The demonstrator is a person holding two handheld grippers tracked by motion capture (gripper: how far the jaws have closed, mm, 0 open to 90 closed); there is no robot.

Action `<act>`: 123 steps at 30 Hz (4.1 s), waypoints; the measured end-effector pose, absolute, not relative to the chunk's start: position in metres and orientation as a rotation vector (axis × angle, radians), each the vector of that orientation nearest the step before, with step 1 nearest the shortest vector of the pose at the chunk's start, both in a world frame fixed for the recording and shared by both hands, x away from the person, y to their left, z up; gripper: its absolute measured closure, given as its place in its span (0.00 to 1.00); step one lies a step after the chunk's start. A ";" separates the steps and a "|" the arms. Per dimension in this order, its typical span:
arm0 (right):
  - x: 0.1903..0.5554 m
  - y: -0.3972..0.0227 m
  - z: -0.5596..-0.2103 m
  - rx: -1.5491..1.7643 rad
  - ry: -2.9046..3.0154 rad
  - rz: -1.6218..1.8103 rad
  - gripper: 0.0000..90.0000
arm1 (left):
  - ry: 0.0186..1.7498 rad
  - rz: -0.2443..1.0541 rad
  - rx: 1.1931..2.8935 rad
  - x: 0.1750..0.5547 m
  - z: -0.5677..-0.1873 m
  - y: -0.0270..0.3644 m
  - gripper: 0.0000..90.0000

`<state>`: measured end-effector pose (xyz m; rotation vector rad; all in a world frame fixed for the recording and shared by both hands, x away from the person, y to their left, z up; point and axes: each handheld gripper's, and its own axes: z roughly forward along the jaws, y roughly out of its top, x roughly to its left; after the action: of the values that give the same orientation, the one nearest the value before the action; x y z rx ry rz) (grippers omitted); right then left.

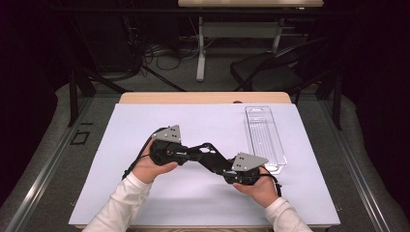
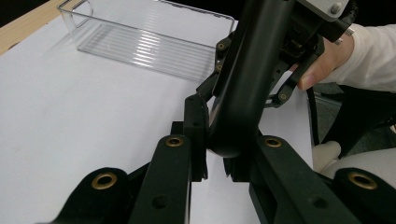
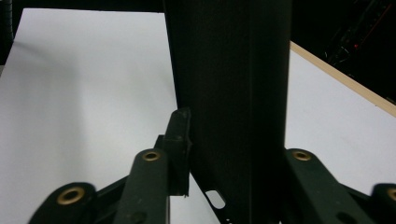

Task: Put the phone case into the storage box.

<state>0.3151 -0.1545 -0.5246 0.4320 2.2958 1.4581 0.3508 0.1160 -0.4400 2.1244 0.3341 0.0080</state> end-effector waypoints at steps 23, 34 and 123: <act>0.317 -0.157 -0.523 0.483 2.251 1.474 0.50 | 0.475 -0.058 2.117 0.357 -0.440 0.124 0.91; 0.317 -0.158 -0.521 0.502 2.224 1.469 0.48 | 0.531 -0.092 2.119 0.361 -0.442 0.128 0.91; 0.338 -0.145 -0.460 0.638 2.331 1.180 0.25 | 0.667 -0.155 2.398 0.392 -0.416 0.105 0.91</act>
<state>0.3384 -0.1454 -0.4598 0.6376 2.3305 1.1802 0.3921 0.1049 -0.4162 2.3981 0.6666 -0.1548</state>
